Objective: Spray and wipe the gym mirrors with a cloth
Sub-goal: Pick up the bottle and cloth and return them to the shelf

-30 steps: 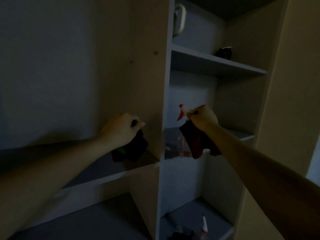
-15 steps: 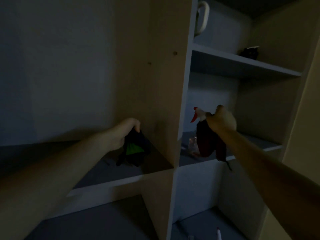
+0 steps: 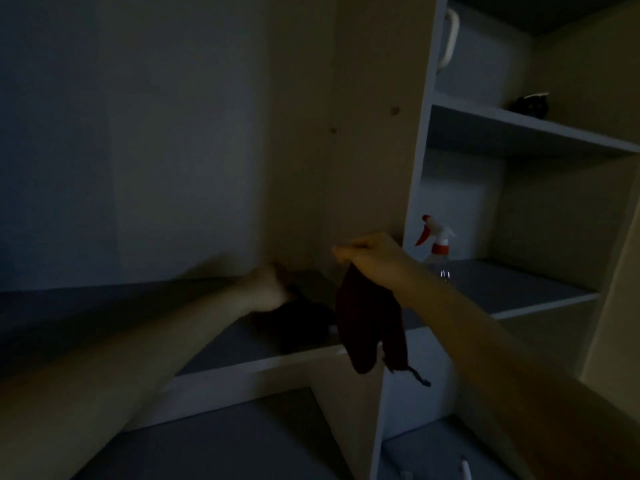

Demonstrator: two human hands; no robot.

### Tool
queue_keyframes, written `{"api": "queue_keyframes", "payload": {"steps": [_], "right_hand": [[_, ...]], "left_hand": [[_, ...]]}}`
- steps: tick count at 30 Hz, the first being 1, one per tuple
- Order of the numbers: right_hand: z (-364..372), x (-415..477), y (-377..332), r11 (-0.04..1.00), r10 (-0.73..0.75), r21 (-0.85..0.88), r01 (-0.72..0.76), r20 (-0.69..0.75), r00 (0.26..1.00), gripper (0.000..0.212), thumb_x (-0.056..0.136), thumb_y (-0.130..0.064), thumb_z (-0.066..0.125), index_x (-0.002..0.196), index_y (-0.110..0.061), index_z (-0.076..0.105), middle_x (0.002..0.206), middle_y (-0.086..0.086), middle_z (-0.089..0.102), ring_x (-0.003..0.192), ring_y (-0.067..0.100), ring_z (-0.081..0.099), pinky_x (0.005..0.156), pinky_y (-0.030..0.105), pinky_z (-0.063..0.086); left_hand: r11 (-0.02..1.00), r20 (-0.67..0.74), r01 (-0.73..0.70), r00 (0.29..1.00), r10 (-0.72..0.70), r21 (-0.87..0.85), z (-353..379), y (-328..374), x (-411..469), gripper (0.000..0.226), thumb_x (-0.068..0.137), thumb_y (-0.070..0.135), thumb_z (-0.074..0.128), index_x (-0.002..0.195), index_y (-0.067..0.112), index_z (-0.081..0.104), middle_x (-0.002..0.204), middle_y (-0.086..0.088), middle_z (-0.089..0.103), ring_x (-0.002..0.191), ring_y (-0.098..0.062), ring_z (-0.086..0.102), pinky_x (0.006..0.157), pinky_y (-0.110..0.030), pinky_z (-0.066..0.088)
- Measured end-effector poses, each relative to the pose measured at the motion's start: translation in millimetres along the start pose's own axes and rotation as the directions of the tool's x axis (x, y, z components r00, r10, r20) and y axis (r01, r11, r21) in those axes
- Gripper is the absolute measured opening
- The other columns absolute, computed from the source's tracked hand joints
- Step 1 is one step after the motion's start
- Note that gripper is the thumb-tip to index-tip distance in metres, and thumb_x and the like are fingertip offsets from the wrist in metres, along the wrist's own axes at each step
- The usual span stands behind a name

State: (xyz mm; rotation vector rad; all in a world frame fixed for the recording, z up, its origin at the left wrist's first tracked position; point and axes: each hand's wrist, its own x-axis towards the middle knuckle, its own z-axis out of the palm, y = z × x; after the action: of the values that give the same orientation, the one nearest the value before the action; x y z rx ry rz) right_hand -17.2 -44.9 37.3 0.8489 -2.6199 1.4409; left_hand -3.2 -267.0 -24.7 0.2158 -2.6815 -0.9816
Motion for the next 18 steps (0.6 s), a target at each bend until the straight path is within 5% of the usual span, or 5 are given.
{"api": "queue_keyframes", "payload": {"steps": [2,5,9,14,18], "right_hand": [[7,2,-9,0.997,0.012,0.080,-0.013,0.009,1.000,0.035,0.101,-0.041,0.063,0.115,-0.011,0.072,0.113,0.004,0.070,0.100,0.010,0.063,0.075,0.018,0.045],[23,7,-29,0.984,0.021,0.173,-0.028,0.044,0.999,0.038,0.100,-0.047,0.062,0.116,-0.014,0.071,0.104,-0.004,0.066,0.095,0.008,0.061,0.072,0.019,0.044],[57,12,-65,0.970,-0.066,0.238,0.047,0.069,0.995,0.025,0.097,-0.047,0.068,0.090,-0.023,0.067,0.100,0.003,0.071,0.093,0.016,0.066,0.086,0.035,0.056],[74,11,-90,0.908,-0.141,0.416,-0.050,0.417,0.898,0.029,0.086,-0.005,0.080,0.113,-0.010,0.072,0.105,0.008,0.078,0.099,0.022,0.074,0.085,0.031,0.061],[105,24,-105,0.890,-0.111,0.445,-0.096,0.416,0.902,0.042,0.083,0.017,0.070,0.116,-0.010,0.071,0.118,0.014,0.071,0.118,0.032,0.066,0.103,0.049,0.055]], "left_hand": [[0.999,-0.064,-0.011,0.998,0.014,0.050,-14,-7,-9,0.022,0.094,0.030,0.076,0.107,0.024,0.060,0.111,-0.006,0.070,0.101,-0.023,0.066,0.089,-0.035,0.054],[0.900,0.064,0.002,0.998,0.028,-0.435,-46,5,-37,0.044,0.091,0.043,0.078,0.123,0.014,0.068,0.117,-0.009,0.075,0.106,-0.026,0.072,0.099,-0.042,0.056],[0.895,0.187,-0.018,0.976,0.113,-0.445,-70,16,-82,0.034,0.088,0.025,0.082,0.117,0.010,0.071,0.109,-0.007,0.079,0.095,-0.013,0.075,0.080,-0.026,0.059],[0.817,-0.013,0.033,0.999,-0.049,-0.576,-124,-10,-105,0.040,0.085,0.009,0.078,0.122,-0.002,0.072,0.119,-0.021,0.075,0.120,-0.039,0.068,0.111,-0.052,0.047],[0.768,0.101,0.179,0.984,-0.149,-0.614,-169,-42,-129,0.052,0.077,0.015,0.081,0.128,0.005,0.071,0.123,-0.010,0.076,0.119,-0.023,0.070,0.094,-0.033,0.061]]}}
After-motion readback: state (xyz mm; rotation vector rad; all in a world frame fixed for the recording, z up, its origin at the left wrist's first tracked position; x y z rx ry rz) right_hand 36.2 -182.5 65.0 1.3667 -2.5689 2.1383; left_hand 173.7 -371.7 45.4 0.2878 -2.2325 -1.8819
